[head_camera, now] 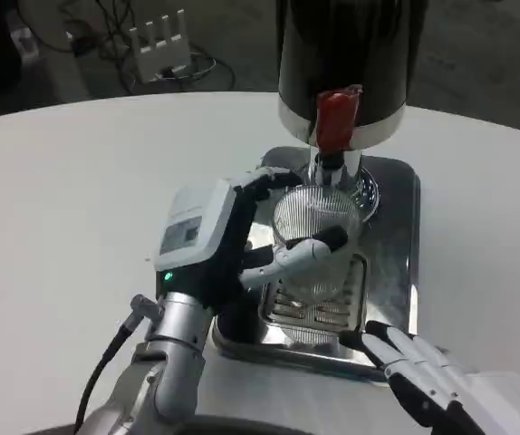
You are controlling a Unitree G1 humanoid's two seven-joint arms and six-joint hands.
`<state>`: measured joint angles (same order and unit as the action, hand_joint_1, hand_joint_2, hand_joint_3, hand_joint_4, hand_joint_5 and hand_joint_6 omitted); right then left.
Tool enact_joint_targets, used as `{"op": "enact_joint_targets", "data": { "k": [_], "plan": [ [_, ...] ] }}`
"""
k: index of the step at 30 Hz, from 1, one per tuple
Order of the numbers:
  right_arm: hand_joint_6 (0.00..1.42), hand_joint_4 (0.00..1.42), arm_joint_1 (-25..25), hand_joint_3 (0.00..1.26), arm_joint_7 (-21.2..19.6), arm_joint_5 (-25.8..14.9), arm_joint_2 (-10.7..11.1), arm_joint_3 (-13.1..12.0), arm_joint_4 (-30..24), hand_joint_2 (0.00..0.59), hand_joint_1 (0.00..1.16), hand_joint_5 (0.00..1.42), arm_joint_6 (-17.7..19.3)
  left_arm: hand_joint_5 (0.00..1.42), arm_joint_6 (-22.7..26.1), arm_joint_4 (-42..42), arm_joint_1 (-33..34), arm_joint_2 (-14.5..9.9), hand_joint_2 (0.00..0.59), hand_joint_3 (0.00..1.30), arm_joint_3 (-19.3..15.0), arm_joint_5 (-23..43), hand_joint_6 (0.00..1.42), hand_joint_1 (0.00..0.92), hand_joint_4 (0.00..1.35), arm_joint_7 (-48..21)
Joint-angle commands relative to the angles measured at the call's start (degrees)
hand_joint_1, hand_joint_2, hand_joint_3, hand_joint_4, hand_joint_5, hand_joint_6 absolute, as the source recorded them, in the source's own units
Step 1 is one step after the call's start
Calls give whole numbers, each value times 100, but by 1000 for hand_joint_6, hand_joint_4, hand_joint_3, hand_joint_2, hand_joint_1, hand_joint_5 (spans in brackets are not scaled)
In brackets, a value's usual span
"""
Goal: Grasp the cup under the faucet to collect the drink, then remove the cup.
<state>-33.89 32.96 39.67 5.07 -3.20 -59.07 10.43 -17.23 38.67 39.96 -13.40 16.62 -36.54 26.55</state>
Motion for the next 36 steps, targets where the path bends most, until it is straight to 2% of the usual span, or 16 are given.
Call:
{"op": "enact_joint_targets", "data": {
  "k": [1,4,7,11,16,19,21,25,30,36],
  "plan": [
    [0,1,2,82,-37,-6,27,52,-93,462,537,0,-64,355,-118,84,-16,-75,50,380,-25,47,256,118,300,62],
    [0,1,23,82,-46,-2,39,40,-93,462,537,0,-96,354,-70,6,-76,-65,47,352,-95,127,254,108,281,32],
    [0,1,27,82,-50,-16,54,24,-93,462,537,0,-135,306,243,-368,-268,-25,37,267,-376,486,236,63,202,-294],
    [0,1,-5,82,-50,-3,127,111,-93,462,537,0,-187,289,445,-1057,-583,-251,38,238,-516,434,176,27,175,-399],
    [0,1,12,82,-107,19,140,178,-93,462,537,0,-191,262,567,-1994,-958,-351,25,208,-780,648,137,0,166,-699],
    [0,1,-10,82,-151,-5,151,136,-93,462,537,0,-192,291,629,-2825,-1151,-378,43,227,-1094,1408,263,0,251,-1488],
    [0,1,-5,85,-131,-16,172,141,-93,462,537,0,-254,313,791,-3393,-1230,-396,50,261,-1270,1935,280,0,270,-1990],
    [0,1,16,90,-161,-21,211,153,-93,462,538,0,-246,336,1302,-4161,-1266,-442,73,300,-1457,2563,265,0,296,-2787],
    [0,1,-30,91,-221,-8,222,198,-93,462,538,0,-286,333,1886,-4977,-1239,-436,86,273,-1691,3228,262,0,264,-3404],
    [0,7,-29,92,-276,-12,237,179,-93,462,538,0,-310,314,2290,-5534,-1134,-431,82,231,-1764,3501,256,0,211,-3742]
  ]
}}
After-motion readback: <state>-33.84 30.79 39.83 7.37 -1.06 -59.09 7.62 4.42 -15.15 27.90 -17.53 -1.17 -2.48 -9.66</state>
